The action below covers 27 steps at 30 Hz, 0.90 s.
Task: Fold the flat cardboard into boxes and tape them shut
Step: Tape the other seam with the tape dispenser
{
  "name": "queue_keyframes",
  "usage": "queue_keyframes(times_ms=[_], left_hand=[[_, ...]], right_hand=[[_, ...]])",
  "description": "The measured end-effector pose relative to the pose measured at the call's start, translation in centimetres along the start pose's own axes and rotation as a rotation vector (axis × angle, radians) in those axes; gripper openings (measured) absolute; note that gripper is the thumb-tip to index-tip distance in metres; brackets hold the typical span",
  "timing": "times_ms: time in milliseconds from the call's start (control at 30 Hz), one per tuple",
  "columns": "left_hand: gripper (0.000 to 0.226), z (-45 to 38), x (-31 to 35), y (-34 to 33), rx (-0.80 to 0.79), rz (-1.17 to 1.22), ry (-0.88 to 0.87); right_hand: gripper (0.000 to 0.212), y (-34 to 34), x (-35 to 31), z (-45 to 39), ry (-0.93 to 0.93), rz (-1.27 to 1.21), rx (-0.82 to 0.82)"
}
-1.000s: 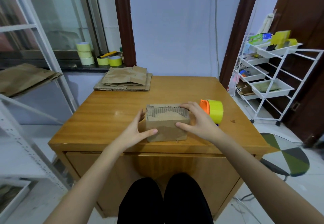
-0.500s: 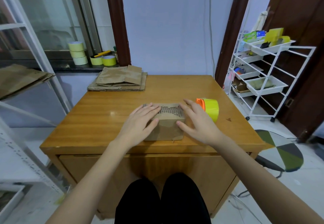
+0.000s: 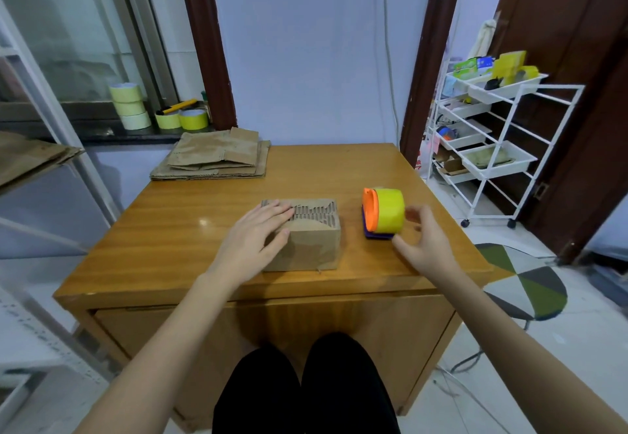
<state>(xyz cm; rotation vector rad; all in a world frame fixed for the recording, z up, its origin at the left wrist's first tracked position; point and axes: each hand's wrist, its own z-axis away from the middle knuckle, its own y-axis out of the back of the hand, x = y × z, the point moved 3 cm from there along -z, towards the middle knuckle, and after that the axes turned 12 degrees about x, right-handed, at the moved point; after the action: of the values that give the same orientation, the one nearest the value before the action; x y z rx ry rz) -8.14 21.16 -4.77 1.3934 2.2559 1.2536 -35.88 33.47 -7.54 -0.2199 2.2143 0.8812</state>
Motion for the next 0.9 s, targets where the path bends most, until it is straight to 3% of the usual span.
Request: queue_keyframes(times_ms=[100, 167, 300, 433, 567, 767, 900], left_hand=[[0.065, 0.1, 0.3, 0.1, 0.019, -0.014, 0.006], [0.066, 0.2, 0.5, 0.2, 0.024, -0.005, 0.008], [0.067, -0.2, 0.6, 0.3, 0.0, 0.029, 0.063], [0.038, -1.4, 1.2, 0.8, 0.023, -0.033, 0.101], [0.032, -1.8, 1.8, 0.9, 0.046, -0.07, 0.117], [0.029, -2.7, 2.2, 1.1, 0.012, -0.115, 0.183], [0.032, -3.7, 2.6, 1.6, -0.069, -0.121, 0.247]], right_hand=[[0.063, -0.8, 0.4, 0.0, -0.081, -0.135, -0.001], [0.062, -1.4, 0.5, -0.1, -0.09, -0.095, -0.052], [0.053, -2.8, 0.9, -0.4, -0.056, 0.011, -0.111], [0.032, -3.3, 0.3, -0.6, 0.013, 0.059, -0.089], [0.02, -3.7, 0.3, -0.8, 0.046, 0.097, -0.098], [0.015, -2.7, -0.2, -0.7, 0.021, 0.137, -0.106], [0.025, -0.8, -2.2, -1.2, 0.005, 0.21, -0.055]])
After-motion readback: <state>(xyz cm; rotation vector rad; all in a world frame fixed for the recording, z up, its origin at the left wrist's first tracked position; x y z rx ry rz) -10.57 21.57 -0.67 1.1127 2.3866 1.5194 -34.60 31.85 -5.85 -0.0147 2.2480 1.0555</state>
